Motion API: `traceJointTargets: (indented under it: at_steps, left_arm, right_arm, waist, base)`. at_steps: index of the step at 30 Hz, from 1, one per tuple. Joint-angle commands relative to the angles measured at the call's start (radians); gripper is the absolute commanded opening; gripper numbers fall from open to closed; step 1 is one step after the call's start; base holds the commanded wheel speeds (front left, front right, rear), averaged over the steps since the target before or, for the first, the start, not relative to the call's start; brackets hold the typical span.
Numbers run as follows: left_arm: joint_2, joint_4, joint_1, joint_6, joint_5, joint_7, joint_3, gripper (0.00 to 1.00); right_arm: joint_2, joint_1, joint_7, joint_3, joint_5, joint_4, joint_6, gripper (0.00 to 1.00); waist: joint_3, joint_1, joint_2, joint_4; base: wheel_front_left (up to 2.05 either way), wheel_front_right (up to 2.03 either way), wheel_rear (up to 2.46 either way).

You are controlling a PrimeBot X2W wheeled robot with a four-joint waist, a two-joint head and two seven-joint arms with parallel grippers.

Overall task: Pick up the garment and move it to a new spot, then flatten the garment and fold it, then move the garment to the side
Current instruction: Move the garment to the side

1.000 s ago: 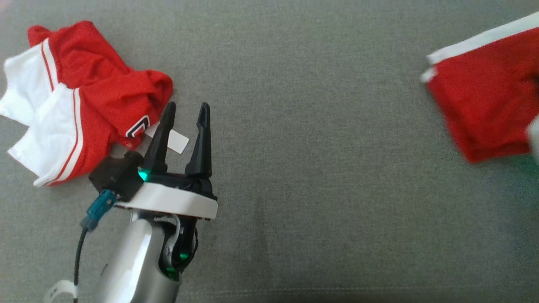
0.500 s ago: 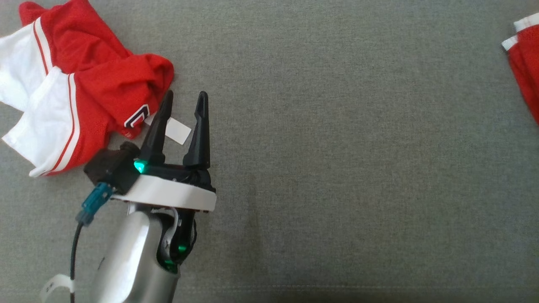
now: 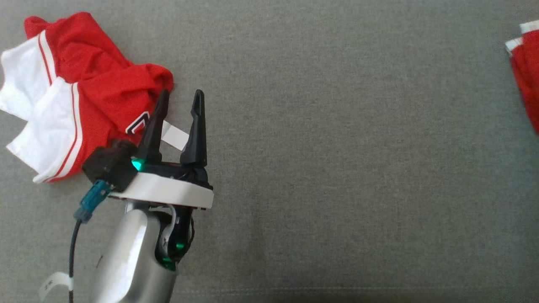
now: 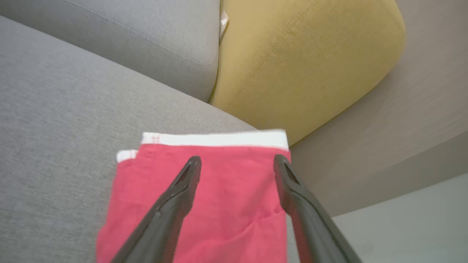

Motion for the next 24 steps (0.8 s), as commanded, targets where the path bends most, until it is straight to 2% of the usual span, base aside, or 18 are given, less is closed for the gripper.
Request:
traceJointTargets:
  at_steps: [1, 6, 7, 15, 17, 18, 19, 24]
  left_arm:
    - [0.011, -0.028, -0.012, -0.003, 0.0, -0.005, 0.026, 1.0]
    - [0.011, -0.023, 0.009, -0.004, -0.001, -0.005, 0.03, 1.0]
    - [0.011, -0.023, 0.009, -0.004, -0.001, -0.005, 0.03, 1.0]
    - [0.011, -0.03, 0.063, -0.002, 0.006, -0.005, 0.074, 1.0]
    - [0.011, -0.032, 0.081, -0.003, 0.009, -0.005, 0.086, 1.0]
    - [0.011, -0.033, 0.1, -0.004, 0.012, -0.005, 0.097, 1.0]
    - [0.011, -0.034, 0.11, -0.004, 0.013, -0.005, 0.102, 1.0]
    - [0.011, -0.039, 0.16, -0.007, 0.033, -0.005, 0.111, 1.0]
  right_arm:
    - [-0.009, 0.017, 0.007, 0.007, -0.005, -0.05, -0.001, 1.0]
    - [0.074, 0.026, 0.009, 0.027, 0.016, -0.138, -0.001, 1.0]
    - [0.074, 0.026, 0.009, 0.027, 0.016, -0.138, -0.001, 1.0]
    - [0.277, 0.097, -0.057, 0.017, 0.157, -0.322, -0.001, 1.0]
    - [0.343, 0.14, -0.084, 0.0, 0.187, -0.372, -0.001, 1.0]
    - [0.413, 0.197, -0.107, -0.01, 0.213, -0.416, -0.001, 1.0]
    - [0.442, 0.228, -0.12, -0.013, 0.221, -0.437, -0.001, 1.0]
    - [0.521, 0.388, -0.198, 0.006, 0.263, -0.508, -0.001, 1.0]
  waist:
    - [-0.02, 0.0, 0.0, 0.0]
    - [-0.064, 0.0, 0.0, -0.001]
    - [-0.064, 0.0, 0.0, -0.001]
    - [-0.166, 0.0, 0.0, 0.002]
    - [-0.193, 0.0, 0.0, 0.004]
    - [-0.222, 0.0, 0.0, 0.006]
    - [-0.233, 0.0, 0.0, 0.007]
    - [-0.283, 0.0, 0.0, 0.013]
  base:
    - [0.0, 0.0, 0.0]
    - [0.0, 0.0, 0.0]
    - [0.0, 0.0, 0.0]
    - [0.0, 0.0, 0.0]
    - [0.0, 0.0, 0.0]
    - [0.0, 0.0, 0.0]
    - [0.0, 0.0, 0.0]
    - [0.0, 0.0, 0.0]
